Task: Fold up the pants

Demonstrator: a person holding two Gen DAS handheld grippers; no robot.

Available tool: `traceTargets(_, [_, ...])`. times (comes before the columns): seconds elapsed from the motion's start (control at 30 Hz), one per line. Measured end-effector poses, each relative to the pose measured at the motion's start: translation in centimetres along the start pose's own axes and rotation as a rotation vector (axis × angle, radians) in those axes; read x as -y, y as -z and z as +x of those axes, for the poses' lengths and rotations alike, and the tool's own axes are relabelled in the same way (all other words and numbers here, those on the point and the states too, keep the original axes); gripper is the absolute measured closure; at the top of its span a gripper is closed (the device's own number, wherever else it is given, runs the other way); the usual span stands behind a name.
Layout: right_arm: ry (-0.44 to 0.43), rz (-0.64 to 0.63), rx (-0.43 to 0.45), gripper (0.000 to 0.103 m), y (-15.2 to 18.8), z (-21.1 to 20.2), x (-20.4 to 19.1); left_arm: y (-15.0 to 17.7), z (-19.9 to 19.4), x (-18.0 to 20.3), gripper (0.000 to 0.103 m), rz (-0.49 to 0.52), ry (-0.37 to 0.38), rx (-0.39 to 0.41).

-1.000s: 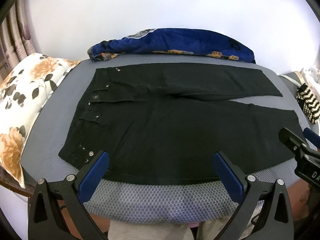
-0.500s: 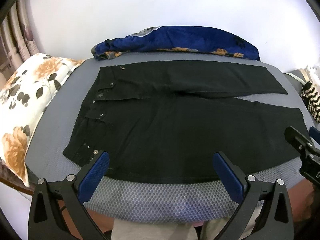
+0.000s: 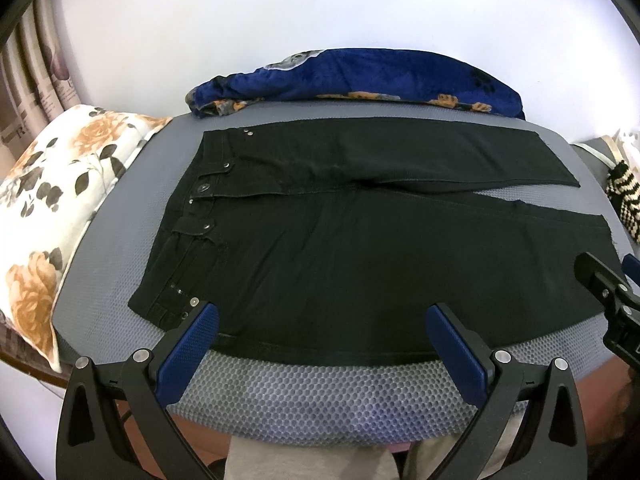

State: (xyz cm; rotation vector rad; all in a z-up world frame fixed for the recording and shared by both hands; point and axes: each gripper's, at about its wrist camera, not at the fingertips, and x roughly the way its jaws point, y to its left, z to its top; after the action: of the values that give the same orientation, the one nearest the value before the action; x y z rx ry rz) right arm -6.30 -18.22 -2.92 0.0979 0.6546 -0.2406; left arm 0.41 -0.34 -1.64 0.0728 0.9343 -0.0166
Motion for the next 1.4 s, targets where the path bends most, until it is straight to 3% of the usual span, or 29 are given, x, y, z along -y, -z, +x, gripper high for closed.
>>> traceTargets(0.5, [-0.008,0.003,-0.015,0.000,-0.2,0.7,0.2,-0.3,0.9,-0.4,0.000,-0.004,0.011,-0.016])
traceTargets(0.73, [-0.104,0.009,-0.028,0.000,-1.8,2.1,0.6,-2.5,1.8,-2.7,0.000,-0.070,0.078,-0.010])
traceTargets(0.93, [-0.168,-0.037,-0.002,0.000,-3.8,3.7,-0.3,-6.5,3.0,-7.7,0.000,-0.127,0.108,0.043])
traceTargets(1.13, [-0.226,-0.031,-0.055,0.000,-6.1,7.3,-1.5,-11.3,6.0,-14.0,0.007,-0.178,0.217,0.057])
traceTargets(1.33, [-0.276,0.043,-0.085,0.000,-8.6,10.8,-1.9,-15.5,11.0,-19.8,0.018,-0.239,0.259,0.026])
traceTargets(1.4, [-0.264,0.041,-0.090,0.000,-9.3,11.9,-2.3,-16.5,13.1,-21.5,0.027,-0.276,0.279,0.007])
